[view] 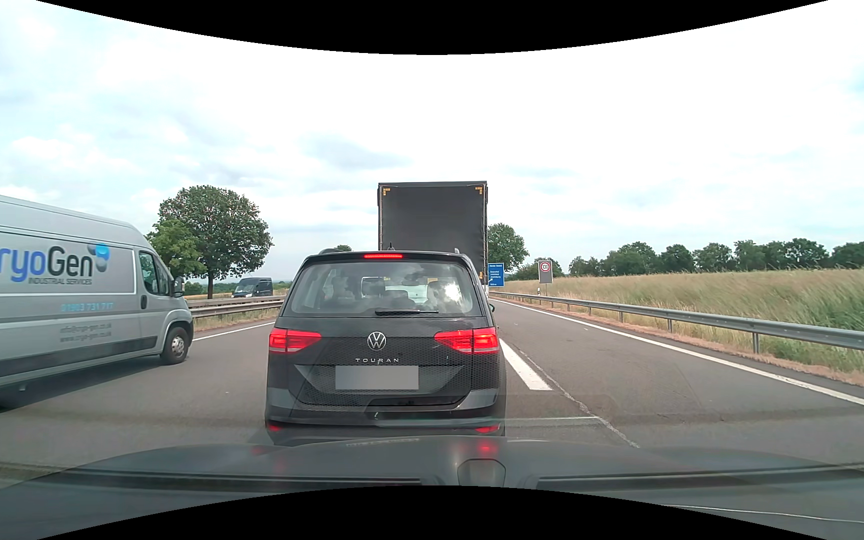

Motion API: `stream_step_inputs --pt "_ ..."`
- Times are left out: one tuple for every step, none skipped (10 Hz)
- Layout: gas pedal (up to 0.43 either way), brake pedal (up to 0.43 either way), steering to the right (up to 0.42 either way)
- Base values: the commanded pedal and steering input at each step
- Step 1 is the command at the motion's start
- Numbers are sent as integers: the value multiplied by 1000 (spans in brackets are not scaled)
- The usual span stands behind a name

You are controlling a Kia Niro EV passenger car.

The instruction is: Follow the waypoints while adhering to traffic rules and regulations

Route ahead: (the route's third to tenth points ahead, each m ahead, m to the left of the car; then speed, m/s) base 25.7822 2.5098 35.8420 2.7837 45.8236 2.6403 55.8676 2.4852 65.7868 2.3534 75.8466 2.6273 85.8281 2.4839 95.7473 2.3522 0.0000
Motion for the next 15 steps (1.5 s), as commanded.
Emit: stream_step_inputs --pt "0 250 -2" --pt "0 250 -2" --pt "0 250 -2" --pt "0 250 -2" --pt "0 250 -2" --pt "0 250 -2" --pt "0 250 -2" --pt "0 250 -2" --pt "0 250 -2" --pt "0 250 -2" --pt "0 250 -2" --pt "0 250 -2" --pt "0 250 -2" --pt "0 250 -2" --pt "0 250 -2"
